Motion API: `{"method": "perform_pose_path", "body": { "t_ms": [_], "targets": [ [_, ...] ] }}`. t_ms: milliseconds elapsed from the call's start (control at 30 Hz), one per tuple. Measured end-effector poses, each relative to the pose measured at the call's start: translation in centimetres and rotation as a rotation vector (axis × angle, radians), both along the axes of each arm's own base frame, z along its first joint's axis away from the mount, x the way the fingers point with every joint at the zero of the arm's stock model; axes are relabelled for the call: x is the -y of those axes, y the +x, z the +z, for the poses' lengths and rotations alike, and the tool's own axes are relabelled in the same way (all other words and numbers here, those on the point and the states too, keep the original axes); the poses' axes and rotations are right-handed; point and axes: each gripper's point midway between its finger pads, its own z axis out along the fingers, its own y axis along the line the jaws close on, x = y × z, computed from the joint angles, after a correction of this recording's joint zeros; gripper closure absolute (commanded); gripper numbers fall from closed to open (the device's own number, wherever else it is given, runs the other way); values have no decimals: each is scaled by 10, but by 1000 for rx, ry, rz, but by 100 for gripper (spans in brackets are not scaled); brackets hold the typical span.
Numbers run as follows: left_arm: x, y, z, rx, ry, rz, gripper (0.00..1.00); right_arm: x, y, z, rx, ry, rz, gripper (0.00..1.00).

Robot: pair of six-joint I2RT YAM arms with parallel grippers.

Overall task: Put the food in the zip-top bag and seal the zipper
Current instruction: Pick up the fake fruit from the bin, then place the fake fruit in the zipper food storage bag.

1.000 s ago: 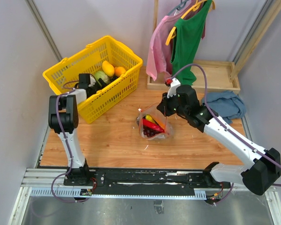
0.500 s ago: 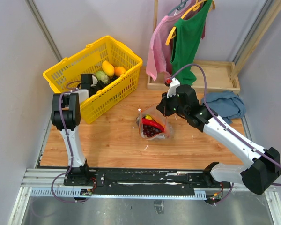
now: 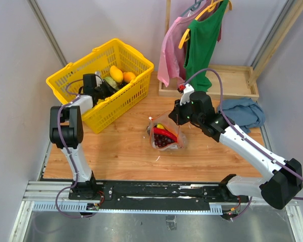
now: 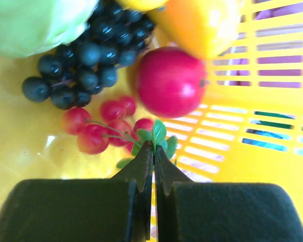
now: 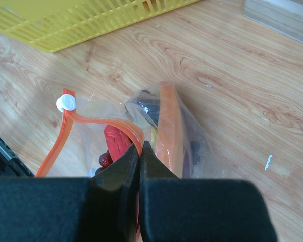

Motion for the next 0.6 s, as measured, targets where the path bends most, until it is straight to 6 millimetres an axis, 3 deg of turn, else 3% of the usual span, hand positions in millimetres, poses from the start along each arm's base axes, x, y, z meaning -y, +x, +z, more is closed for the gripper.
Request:
{"method": "perform_pose_path", "body": {
  "t_ms": [233, 600],
  "targets": [
    [-10, -7, 78, 168, 101, 21, 100, 0, -1, 3, 6, 5, 0, 99],
    [-40, -32, 121, 195, 300, 97, 100, 1, -2, 6, 11, 10, 0, 99]
  ]
}}
